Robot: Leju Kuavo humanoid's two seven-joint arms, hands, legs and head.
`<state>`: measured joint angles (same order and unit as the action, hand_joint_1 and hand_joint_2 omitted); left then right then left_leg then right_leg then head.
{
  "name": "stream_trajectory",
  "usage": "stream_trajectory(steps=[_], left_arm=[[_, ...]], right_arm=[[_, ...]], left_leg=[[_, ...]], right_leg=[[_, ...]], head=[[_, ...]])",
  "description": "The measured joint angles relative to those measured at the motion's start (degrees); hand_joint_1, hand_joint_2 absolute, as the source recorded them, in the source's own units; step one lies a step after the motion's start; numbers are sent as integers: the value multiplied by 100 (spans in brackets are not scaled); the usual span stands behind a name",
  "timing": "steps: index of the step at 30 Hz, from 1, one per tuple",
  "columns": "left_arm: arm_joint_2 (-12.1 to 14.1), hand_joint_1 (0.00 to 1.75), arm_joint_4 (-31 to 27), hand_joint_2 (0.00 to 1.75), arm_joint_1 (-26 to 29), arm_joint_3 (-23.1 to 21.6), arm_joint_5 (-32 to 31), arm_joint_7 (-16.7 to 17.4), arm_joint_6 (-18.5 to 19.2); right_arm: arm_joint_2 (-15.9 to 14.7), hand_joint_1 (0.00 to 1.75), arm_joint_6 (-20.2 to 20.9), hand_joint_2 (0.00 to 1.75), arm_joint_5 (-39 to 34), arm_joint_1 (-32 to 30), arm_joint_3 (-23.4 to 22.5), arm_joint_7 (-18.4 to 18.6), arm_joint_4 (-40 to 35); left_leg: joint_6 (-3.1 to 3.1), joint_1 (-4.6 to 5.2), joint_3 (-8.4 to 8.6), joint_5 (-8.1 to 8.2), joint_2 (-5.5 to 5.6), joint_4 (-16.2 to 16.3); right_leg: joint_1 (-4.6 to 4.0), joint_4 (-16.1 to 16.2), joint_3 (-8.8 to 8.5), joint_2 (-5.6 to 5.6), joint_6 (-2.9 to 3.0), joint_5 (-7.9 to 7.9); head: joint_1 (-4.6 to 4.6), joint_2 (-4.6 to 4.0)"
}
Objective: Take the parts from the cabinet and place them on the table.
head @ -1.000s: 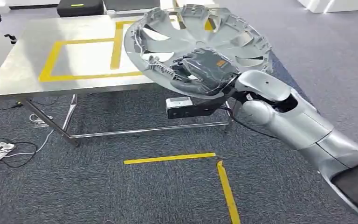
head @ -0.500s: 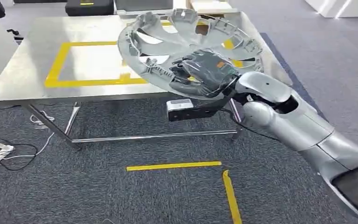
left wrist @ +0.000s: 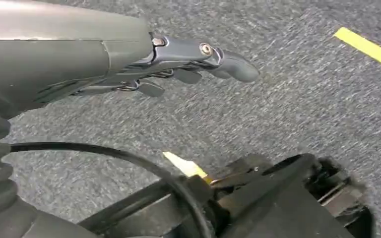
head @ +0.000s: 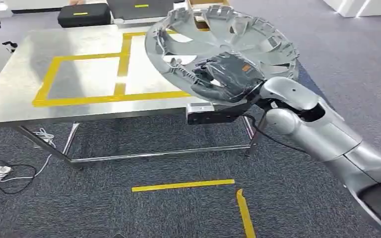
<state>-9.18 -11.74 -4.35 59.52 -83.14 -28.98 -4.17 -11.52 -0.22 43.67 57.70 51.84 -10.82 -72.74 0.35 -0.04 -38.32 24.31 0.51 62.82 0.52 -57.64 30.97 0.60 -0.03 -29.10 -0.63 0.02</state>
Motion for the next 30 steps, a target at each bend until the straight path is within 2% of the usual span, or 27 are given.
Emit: stream_trajectory(steps=[1,2,4,5,6,7,8,10,11,12,13,14,15,16,17,18,19,20,21,22,23,25,26,27,28,29,30], left_arm=[[4,0,0,175,3,0,0,0,0],[13,0,0,175,-5,0,0,0,2],[9,0,0,175,1,-4,0,2,2],[-2,0,0,175,9,-7,-2,2,4],[0,0,0,175,4,-9,-2,2,4],[2,0,0,175,0,-11,-2,0,4],[2,0,0,175,-14,-13,0,0,4],[-4,0,0,175,-37,-17,0,0,4],[-7,0,0,175,-35,-24,0,2,11],[-7,0,0,175,-22,-28,0,0,13],[-7,0,0,175,-3,-33,-7,0,15],[-11,0,0,175,6,-37,-11,2,15],[-13,0,0,175,4,-39,-15,0,15],[-15,0,0,175,5,-42,-15,0,15],[-15,0,0,175,-8,-42,-15,0,15],[-11,0,0,175,-18,-42,-15,4,13],[-13,0,0,175,-17,-42,-15,4,15],[-17,0,0,175,-16,-44,-18,4,15],[-13,0,0,175,-11,-44,-17,4,13],[-13,0,0,175,-12,-46,-17,4,15],[-15,0,0,175,-23,-46,-18,4,13],[-15,0,0,175,-24,-46,-17,4,15],[-15,0,0,175,-21,-46,-18,4,15],[-15,0,0,175,-9,-46,-17,4,15],[-15,0,0,175,-1,-46,-18,4,17],[-15,0,0,175,0,-46,-17,4,17],[-13,0,0,175,-1,-46,-18,4,15]], right_arm=[[-11,175,-7,175,0,-4,-11,2,0],[-22,175,-18,175,-2,-4,-9,0,0],[-42,175,-17,175,0,-30,-35,2,-6],[-44,175,-17,175,-2,-20,-48,2,-20],[-50,175,-17,175,0,-12,-63,9,-33],[-63,175,-17,175,-2,-3,-83,11,-37],[-72,175,-17,175,-7,19,-90,7,-42],[-83,175,-20,175,-2,-6,-83,-2,-44],[-89,175,-20,175,0,-30,-83,-2,-44],[-98,175,-17,175,0,-53,-81,-11,-44],[-98,175,-17,175,0,-72,-76,-9,-44],[-98,175,-15,175,0,-81,-76,-11,-44],[-98,175,-15,175,0,-82,-74,-7,-44],[-101,175,-15,175,0,-85,-76,7,-42],[-111,175,-15,175,-7,-78,-72,2,-42],[-111,175,-18,175,-4,-74,-52,-2,-52],[-109,175,-17,175,0,-83,-48,-4,-66],[-114,175,-17,175,0,-86,-41,-20,-68],[-118,175,-17,175,2,-84,-52,-13,-70],[-118,175,-17,175,4,-74,-61,7,-76],[-118,175,-15,175,-2,-68,-61,4,-76],[-116,175,-13,175,0,-89,-33,-2,-76],[-116,175,-13,175,2,-101,-28,-2,-76],[-116,175,-13,175,4,-107,-28,-2,-76],[-116,175,-11,175,7,-105,-28,-2,-77],[-116,175,-9,175,11,-101,-28,-4,-76],[-114,175,-4,175,22,-102,-26,-4,-76]], left_leg=[[47,34,89,-95,-10,-261],[64,64,103,92,-17,-366],[138,89,161,28,-10,-485],[165,83,205,32,-19,-501],[191,39,293,3,-13,-566],[201,32,334,3,-14,-606],[223,29,346,17,-15,-610],[244,30,363,61,-16,-608],[244,28,386,92,-15,-605],[240,23,434,133,-9,-605],[229,16,497,178,0,-605],[208,6,570,232,10,-603],[179,-5,645,290,20,-601],[137,-1,679,347,25,-600],[103,10,696,371,32,-567],[65,15,652,395,33,-569],[42,13,676,419,25,-557],[23,12,700,413,24,-534],[-10,11,708,453,25,-513],[-40,0,640,477,13,-374],[-75,-8,479,583,-3,-42],[-119,-28,-34,917,-6,847],[-124,-29,-248,1023,-6,1153],[-121,-28,-399,1027,-6,1270],[-101,-26,-410,874,-6,1122],[-72,-19,-331,596,-6,789],[-32,-4,-188,203,-7,283]], right_leg=[[8,9,-34,0,-22,-31],[2,18,-25,16,-57,-49],[3,-2,-51,13,-145,-42],[1,43,-90,10,-177,-28],[8,30,-48,5,-200,-87],[7,-141,43,-4,-209,-137],[9,-499,256,-4,-232,-232],[13,-1349,816,-6,-252,-532],[15,-1647,1060,-6,-275,-645],[21,-1683,1175,-8,-290,-585],[29,-1487,1161,-11,-309,-384],[40,-1074,1037,-16,-313,-45],[59,-532,856,-21,-338,342],[78,-83,739,-43,-347,639],[26,-13,707,-46,-331,434],[16,-5,628,-50,-202,410],[13,10,641,-38,-165,475],[5,0,626,-37,-118,436],[32,4,566,-31,-88,430],[34,20,514,-35,-47,402],[33,18,468,-37,-10,367],[21,15,389,-35,17,294],[15,12,354,-31,19,260],[13,12,304,-23,20,217],[10,12,245,-15,20,173],[9,12,186,-12,17,131],[9,14,122,-12,11,86]], head=[[4,0],[-2,0],[5,0],[9,0],[9,0],[24,0],[62,0],[57,0],[55,0],[61,0],[55,0],[61,0],[59,0],[66,0],[72,0],[83,0],[81,0],[90,0],[94,0],[81,0],[68,0],[76,0],[76,0],[76,0],[74,0],[76,0],[76,0]])
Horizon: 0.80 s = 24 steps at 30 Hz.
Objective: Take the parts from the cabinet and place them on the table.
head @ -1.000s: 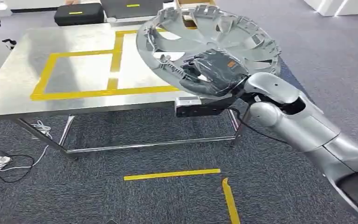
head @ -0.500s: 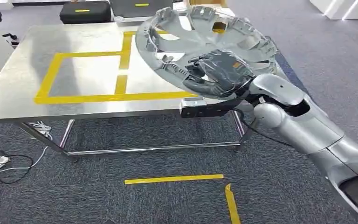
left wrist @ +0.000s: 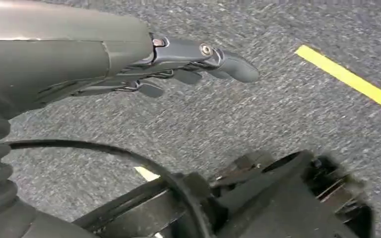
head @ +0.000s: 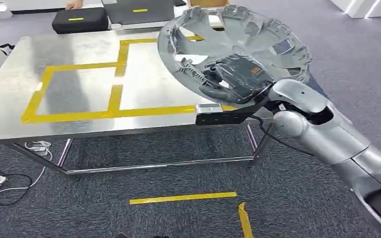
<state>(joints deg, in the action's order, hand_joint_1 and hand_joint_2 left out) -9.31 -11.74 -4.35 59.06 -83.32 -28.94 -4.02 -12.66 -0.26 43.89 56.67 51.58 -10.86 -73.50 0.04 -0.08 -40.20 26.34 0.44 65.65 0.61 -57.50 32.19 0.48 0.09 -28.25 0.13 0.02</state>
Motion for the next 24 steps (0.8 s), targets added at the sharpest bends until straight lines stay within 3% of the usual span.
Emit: stream_trajectory(steps=[1,3,6,8,10,11,12,13,14,16,17,18,19,21,22,23,24], left_arm=[[7,0,0,175,9,0,0,2,0],[17,0,0,175,4,-2,0,13,0],[11,0,0,175,16,-9,-2,13,0],[7,0,0,175,-5,-22,-26,13,4],[-15,0,0,175,-38,-41,-42,13,24],[-31,0,0,175,-53,-50,-52,17,37],[-33,0,0,175,-55,-57,-63,39,55],[-35,0,0,175,-51,-79,-94,57,74],[-37,0,0,175,-42,-105,-105,66,100],[-46,0,0,175,-81,-151,-138,79,131],[-44,0,0,175,-100,-175,-138,87,138],[-44,0,0,175,-136,-186,-138,98,138],[-48,0,0,175,-157,-195,-138,114,140],[-50,0,0,175,-144,-223,-138,122,144],[-50,0,0,175,-151,-236,-138,122,146],[-52,0,0,175,-153,-245,-140,122,146],[-52,0,0,175,-158,-249,-138,122,148]], right_arm=[[2,175,4,175,6,-1,9,0,2],[2,175,24,175,22,-8,57,-15,13],[48,175,83,175,79,0,92,-13,13],[81,175,105,175,79,12,98,-9,31],[128,175,122,175,81,15,174,-9,80],[183,175,158,175,87,-14,225,-17,127],[242,175,214,175,103,-18,262,-33,185],[348,175,247,175,127,-22,306,-50,285],[493,175,260,175,157,-23,364,-50,427],[796,175,256,175,168,-51,488,-46,682],[894,175,243,175,148,-81,531,-63,790],[1013,175,236,175,120,-86,584,-90,881],[1141,175,225,175,100,-94,634,-109,958],[1264,175,219,175,76,-102,697,-116,1078],[1333,175,219,175,72,-108,719,-120,1130],[1370,175,216,175,63,-114,719,-127,1173],[1425,175,214,175,50,-114,736,-148,1224]], left_leg=[[62,35,135,-434,-10,-545],[134,89,216,-303,-23,-800],[175,77,241,-298,-12,-793],[198,36,358,-294,-6,-912],[245,37,381,-256,-8,-909],[243,38,409,-222,-2,-905],[243,32,430,-186,3,-898],[229,20,471,-142,11,-887],[202,7,529,-93,11,-880],[134,-22,654,32,10,-833],[82,0,655,87,18,-814],[59,6,625,103,31,-735],[51,2,593,103,33,-731],[23,-9,601,127,32,-730],[-15,-18,572,211,24,-704],[-49,-18,511,280,2,-524],[-81,-27,333,409,-4,-166]], right_leg=[[0,7,-46,0,-13,-45],[0,22,-28,13,-72,-76],[-10,71,-72,2,-175,-138],[-8,-168,64,-6,-184,-320],[-8,-901,469,3,-183,-608],[-8,-1433,819,3,-202,-725],[-5,-1646,1012,4,-204,-700],[3,-1592,1081,1,-221,-511],[9,-1323,1024,1,-232,-230],[46,-361,701,-19,-279,445],[25,-299,596,-2,-305,360],[27,-129,474,10,-257,307],[9,-125,488,28,-172,220],[1,-117,480,27,-111,191],[37,-103,436,26,-80,177],[35,-102,415,25,-44,153],[34,-103,389,15,-13,133]], head=[[0,0],[4,0],[0,0],[13,0],[17,0],[17,0],[17,0],[24,0],[22,0],[20,0],[22,0],[35,0],[13,0],[17,0],[22,0],[3,0],[-7,0]])
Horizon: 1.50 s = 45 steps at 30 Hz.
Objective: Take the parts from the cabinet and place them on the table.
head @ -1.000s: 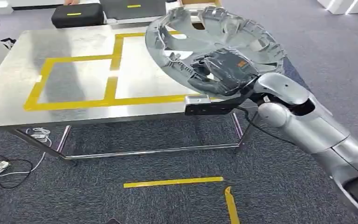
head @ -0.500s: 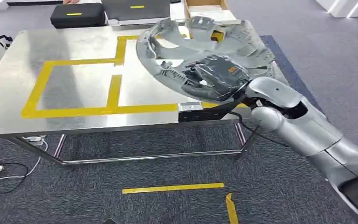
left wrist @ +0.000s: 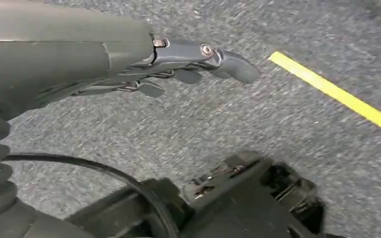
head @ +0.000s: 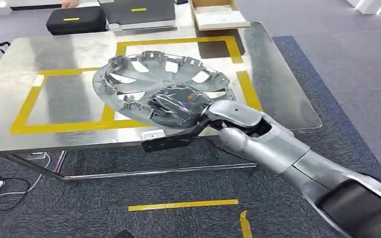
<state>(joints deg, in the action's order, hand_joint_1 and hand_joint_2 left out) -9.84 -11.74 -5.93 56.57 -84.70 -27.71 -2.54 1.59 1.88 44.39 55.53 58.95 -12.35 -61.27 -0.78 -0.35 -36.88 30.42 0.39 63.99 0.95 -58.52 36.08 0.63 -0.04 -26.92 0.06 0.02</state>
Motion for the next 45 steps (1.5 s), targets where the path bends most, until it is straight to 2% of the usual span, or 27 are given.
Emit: stream_trajectory(steps=[2,3,4,5,7,8,11,13,15,17,18,19,20,22,23,24,25,27,29,30,32,34,36,38,40,43,45], left_arm=[[-2,0,0,175,8,-20,-2,4,11],[-4,0,0,175,15,-26,-2,11,18],[-7,0,0,175,21,-31,0,11,24],[-7,0,0,175,23,-31,0,11,24],[2,0,0,175,20,-33,0,11,24],[13,0,0,175,21,-33,0,11,24],[15,0,0,175,4,-41,0,24,33],[11,0,0,175,3,-57,0,26,35],[5,0,0,175,-1,-76,0,26,35],[-4,0,0,175,0,-79,0,26,39],[-7,0,0,175,10,-81,0,26,39],[-9,0,0,175,18,-81,0,26,40],[-11,0,0,175,23,-81,0,26,39],[-24,0,0,175,17,-83,0,26,39],[-26,0,0,175,14,-83,0,26,40],[-26,0,0,175,2,-83,0,26,39],[-28,0,0,175,-2,-83,0,26,39],[-31,0,0,175,4,-83,0,26,39],[-28,0,0,175,-4,-83,2,26,37],[-31,0,0,175,-4,-83,2,24,35],[-28,0,0,175,3,-83,2,24,35],[-31,0,0,175,24,-83,2,24,35],[-28,0,0,175,26,-83,2,24,33],[-28,0,0,175,27,-83,2,24,26],[-31,0,0,175,25,-83,2,24,20],[-28,0,0,175,41,-85,11,24,9],[-35,0,0,175,41,-85,39,2,27]], right_arm=[[72,175,-15,175,-26,-29,33,-40,118],[94,175,-31,175,-31,-64,42,-53,167],[114,175,-35,175,-31,-93,57,-61,208],[131,175,-35,175,-31,-109,74,-66,249],[180,175,-35,175,-31,-114,79,-70,300],[199,175,-35,175,-31,-117,81,-70,326],[236,175,-48,175,-29,-118,107,-81,391],[276,175,-48,175,-31,-107,107,-94,418],[282,175,-48,175,-33,-117,120,-107,453],[282,175,-46,175,-33,-165,146,-112,496],[280,175,-46,175,-29,-192,153,-112,521],[280,175,-46,175,-31,-219,157,-112,547],[282,175,-46,175,-31,-233,160,-112,558],[289,175,-44,175,-31,-226,160,-114,567],[289,175,-44,175,-31,-222,160,-116,569],[299,175,-44,175,-31,-207,166,-123,580],[313,175,-44,175,-29,-176,166,-121,586],[330,175,-46,175,-26,-167,160,-123,595],[343,175,-46,175,-22,-162,160,-123,599],[346,175,-46,175,-26,-157,157,-123,606],[352,175,-46,175,-31,-178,162,-125,626],[352,175,-48,175,-24,-206,166,-125,656],[352,175,-50,175,-15,-213,168,-129,682],[354,175,-50,175,-15,-214,168,-134,721],[352,175,-55,175,-13,-224,171,-140,770],[352,175,-61,175,-20,-234,162,-151,833],[352,175,-52,175,-15,-260,162,-171,881]], left_leg=[[-59,-27,-533,275,-14,962],[-71,-31,-715,278,-21,1221],[-61,-31,-763,141,-22,1196],[-36,-28,-721,-100,-21,966],[57,-9,-424,-716,-21,39],[116,21,-308,-819,-16,-289],[178,60,-199,-662,-20,-410],[199,4,-138,-620,-21,-539],[231,5,-91,-606,-14,-586],[267,11,-71,-579,-12,-584],[272,13,-58,-561,-12,-580],[270,12,-35,-538,-11,-573],[266,7,2,-508,-8,-566],[230,-9,88,-426,3,-525],[201,-15,120,-375,4,-499],[163,23,94,-353,12,-457],[150,21,61,-347,11,-441],[117,16,69,-349,0,-447],[58,10,31,-259,-5,-356],[19,7,-68,-151,-13,-113],[-37,-29,-502,167,-17,766],[-50,-33,-815,220,-18,1258],[-18,-36,-683,-210,-19,825],[35,-31,-321,-754,-19,-140],[80,15,-177,-617,-11,-293],[138,11,-176,-530,3,-371],[188,-16,-104,-536,3,-462]], right_leg=[[-13,0,-60,-1,39,-50],[-15,0,-105,0,39,-82],[-16,0,-152,3,40,-115],[-16,0,-198,10,38,-149],[-15,0,-291,29,20,-215],[-13,7,-318,32,-1,-247],[-31,8,-301,29,-96,-291],[-54,10,-287,4,-167,-362],[-67,-442,-50,11,-112,-616],[-91,-1325,437,19,-85,-918],[-96,-1662,664,23,-91,-977],[-95,-1729,770,21,-103,-881],[-88,-1536,731,11,-131,-640],[-57,-628,383,-15,-191,-4],[-42,-256,240,-33,-217,129],[-76,-216,118,-24,-207,77],[-68,-68,50,-18,-142,-51],[-86,-100,67,13,-86,-57],[-31,-58,1,14,-42,-59],[-27,-55,-31,0,-2,-85],[-31,-55,-95,-6,43,-128],[-31,-56,-157,1,48,-174],[-31,-56,-247,22,33,-237],[-29,-55,-361,28,-9,-322],[-63,-50,-350,43,-72,-350],[-63,-14,-334,17,-155,-352],[-60,-236,-185,-2,-188,-542]], head=[[0,0],[5,0],[5,0],[3,0],[5,0],[6,0],[7,0],[22,0],[24,0],[22,0],[20,0],[22,0],[20,0],[22,0],[24,0],[37,0],[35,0],[27,0],[16,0],[-6,0],[-6,0],[-11,0],[-9,0],[-6,0],[-11,0],[-4,0],[11,0]])
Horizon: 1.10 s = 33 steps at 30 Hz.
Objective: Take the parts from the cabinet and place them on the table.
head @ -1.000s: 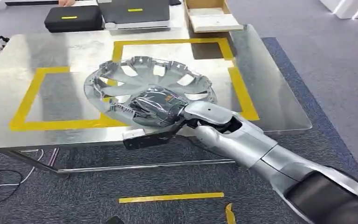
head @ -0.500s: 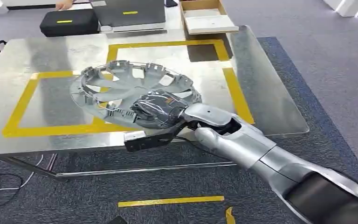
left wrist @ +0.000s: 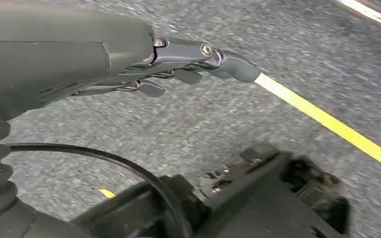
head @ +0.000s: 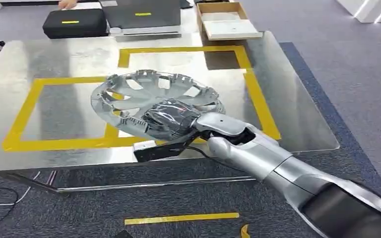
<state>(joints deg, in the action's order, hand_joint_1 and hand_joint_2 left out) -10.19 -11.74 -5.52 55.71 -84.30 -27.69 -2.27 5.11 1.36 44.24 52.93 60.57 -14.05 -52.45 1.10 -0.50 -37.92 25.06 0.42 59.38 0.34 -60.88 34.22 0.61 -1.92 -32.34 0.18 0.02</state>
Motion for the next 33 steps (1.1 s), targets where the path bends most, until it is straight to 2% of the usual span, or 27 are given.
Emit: stream_trajectory(steps=[1,3,4,5,6,8,10,11,12,13,14,15,17,18,19,20,21,23,24,25,28,29,30,31,33], left_arm=[[0,0,0,175,-8,0,11,-4,31],[0,0,0,175,-7,-2,48,-31,98],[4,0,0,175,7,0,48,-50,118],[7,0,0,175,19,-2,48,-63,120],[7,0,0,175,24,-4,48,-74,120],[4,0,0,175,18,-20,48,-85,124],[2,0,0,175,15,-39,48,-87,129],[4,0,0,175,16,-39,57,-87,131],[2,0,0,175,26,-39,59,-76,133],[2,0,0,175,26,-39,57,-61,125],[9,0,0,175,24,-50,52,-48,94],[4,0,0,175,27,-77,39,-19,43],[0,0,0,175,25,-109,15,26,-46],[2,0,0,0,29,-112,31,26,-83],[2,0,0,0,34,-112,63,61,-140],[0,0,0,0,35,-111,68,107,-180],[2,0,0,0,32,-109,102,146,-193],[9,0,0,0,25,-109,127,199,-192],[9,0,0,0,24,-109,135,219,-192],[4,0,0,0,22,-109,135,232,-195],[9,0,0,0,41,-109,144,253,-199],[7,0,0,0,44,-107,144,293,-177],[2,0,0,0,41,-109,144,330,-171],[0,0,0,0,38,-111,138,352,-179],[-2,0,0,0,38,-136,116,457,-197]], right_arm=[[0,175,7,175,4,-16,15,-9,55],[0,175,15,175,31,-110,57,-24,162],[-2,175,15,175,39,-159,87,-33,238],[-2,175,15,175,41,-194,105,-37,282],[-2,175,20,175,44,-214,131,-52,321],[0,175,17,175,44,-192,142,-57,358],[7,175,24,175,37,-141,149,-57,393],[15,175,28,175,42,-128,155,-57,411],[20,0,35,0,42,-131,162,-57,441],[20,0,42,0,44,-137,173,-55,474],[22,0,41,0,44,-138,179,-55,487],[24,0,41,0,44,-134,184,-57,503],[24,0,46,0,41,-120,197,-57,511],[24,0,48,0,41,-127,203,-57,518],[24,0,48,0,37,-133,212,-57,533],[24,0,48,0,33,-135,221,-57,538],[24,0,39,0,33,-134,223,-53,538],[24,0,-2,0,41,-109,203,9,529],[24,0,-40,0,42,-82,166,37,505],[20,0,-90,0,39,-28,124,55,489],[4,0,-138,0,59,28,72,129,416],[-6,0,-151,0,68,33,55,157,370],[-37,0,-162,0,85,38,17,182,312],[-61,0,-164,0,98,67,-20,210,242],[-140,0,-147,0,144,92,-37,245,98]], left_leg=[[37,0,1,13,-1,0],[74,8,14,40,-3,2],[92,13,29,54,-3,3],[94,15,49,66,-1,4],[92,17,74,82,4,5],[70,17,141,129,25,18],[27,51,124,153,34,59],[2,43,100,136,31,53],[-22,34,108,129,27,33],[-57,36,125,128,26,21],[-80,41,101,181,25,39],[-126,45,80,257,12,160],[-192,0,-241,616,2,898],[-217,-14,-446,779,-1,1339],[-234,-22,-586,847,-2,1626],[-243,-32,-598,783,-3,1643],[-243,-43,-505,598,-3,1430],[-220,-54,-59,103,-5,503],[-203,-52,121,48,-9,117],[-192,-20,180,101,-9,19],[-109,1,165,121,7,16],[-58,-15,194,92,6,-26],[-18,-29,207,77,-1,-51],[22,-27,205,77,-3,-51],[47,-14,205,82,-9,-50]], right_leg=[[-9,-374,195,7,13,-150],[-26,-1271,716,12,31,-435],[-31,-1537,917,10,28,-433],[-30,-1492,957,7,20,-281],[-30,-1194,875,3,13,-14],[-30,-218,467,-2,38,571],[-55,128,240,-3,65,568],[-62,165,220,-1,90,509],[-70,166,227,13,103,509],[-66,186,220,16,127,518],[1,244,164,3,166,544],[5,263,138,-1,179,540],[9,263,99,-14,217,524],[9,263,86,-17,225,516],[10,262,78,-16,231,512],[13,262,66,-11,230,510],[15,261,56,1,222,504],[21,260,18,16,192,485],[22,260,6,17,167,471],[-18,247,39,28,129,467],[2,283,32,21,46,486],[2,280,35,20,3,469],[15,195,107,9,-15,379],[15,-79,235,-5,-20,185],[15,-1008,659,-3,-27,-220]], head=[[9,0],[13,0],[9,0],[9,0],[11,0],[13,0],[7,0],[9,0],[4,0],[7,0],[9,0],[-7,0],[-26,0],[-20,0],[-26,0],[-24,0],[-28,0],[-26,0],[-22,0],[-26,0],[-16,0],[-13,0],[-11,0],[7,0],[6,0]])
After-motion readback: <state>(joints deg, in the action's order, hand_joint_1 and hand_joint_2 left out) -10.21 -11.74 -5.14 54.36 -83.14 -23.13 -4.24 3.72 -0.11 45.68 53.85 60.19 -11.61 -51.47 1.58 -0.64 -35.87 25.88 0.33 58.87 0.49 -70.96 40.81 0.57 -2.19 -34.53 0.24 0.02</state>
